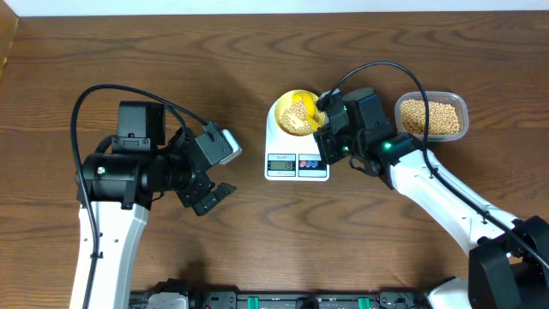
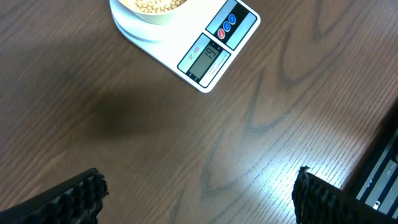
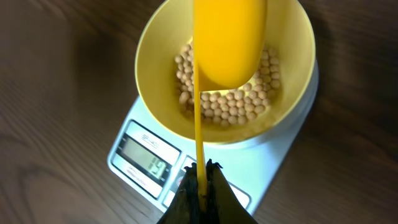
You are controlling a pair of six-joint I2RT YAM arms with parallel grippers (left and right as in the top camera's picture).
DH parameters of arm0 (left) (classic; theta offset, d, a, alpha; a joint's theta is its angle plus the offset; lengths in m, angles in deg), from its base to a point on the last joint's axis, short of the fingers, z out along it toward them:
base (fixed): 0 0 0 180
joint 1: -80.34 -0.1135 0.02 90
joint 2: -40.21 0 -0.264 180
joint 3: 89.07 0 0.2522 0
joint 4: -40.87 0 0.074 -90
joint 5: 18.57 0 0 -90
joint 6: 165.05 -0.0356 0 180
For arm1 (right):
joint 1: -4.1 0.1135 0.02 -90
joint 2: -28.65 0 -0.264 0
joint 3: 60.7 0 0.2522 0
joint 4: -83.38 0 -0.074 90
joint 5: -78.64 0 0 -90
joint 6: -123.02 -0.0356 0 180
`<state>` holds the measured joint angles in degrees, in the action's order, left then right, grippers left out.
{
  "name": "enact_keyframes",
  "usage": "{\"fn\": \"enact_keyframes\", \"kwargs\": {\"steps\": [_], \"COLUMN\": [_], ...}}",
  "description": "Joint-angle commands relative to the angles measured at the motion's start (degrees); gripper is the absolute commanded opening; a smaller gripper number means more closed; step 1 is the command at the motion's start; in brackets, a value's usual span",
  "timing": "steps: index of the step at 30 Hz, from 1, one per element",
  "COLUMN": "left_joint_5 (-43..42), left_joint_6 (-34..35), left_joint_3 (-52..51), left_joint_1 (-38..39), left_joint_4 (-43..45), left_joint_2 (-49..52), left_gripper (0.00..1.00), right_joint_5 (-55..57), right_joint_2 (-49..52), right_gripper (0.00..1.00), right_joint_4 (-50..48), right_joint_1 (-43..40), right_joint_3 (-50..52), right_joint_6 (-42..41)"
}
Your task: Scoop item into bowl and weigh 50g on scale
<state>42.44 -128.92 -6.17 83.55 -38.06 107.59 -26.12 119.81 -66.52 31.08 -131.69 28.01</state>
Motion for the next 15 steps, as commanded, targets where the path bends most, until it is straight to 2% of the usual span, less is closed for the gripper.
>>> {"fn": "enact_keyframes", "kwargs": {"steps": [1, 15], "left_joint_5": [0.1, 0.1], "left_joint_6": [-0.5, -0.5], "left_joint_3": [0.6, 0.6], "left_joint_1": [-0.2, -0.2], "left_joint_4": [-0.2, -0.2], "left_joint_2": [-0.4, -0.4], "left_gripper": [0.98, 0.98], "right_joint_5": [1.4, 16.7], "right_joint_2": [-0.1, -0.1], "right_gripper": [0.01, 0.01], "right_joint_4": [0.4, 3.0], "right_joint_1": [0.5, 2.6], "right_joint_3": [-1.4, -3.5], "right_joint_6": [7.6, 29.6]}}
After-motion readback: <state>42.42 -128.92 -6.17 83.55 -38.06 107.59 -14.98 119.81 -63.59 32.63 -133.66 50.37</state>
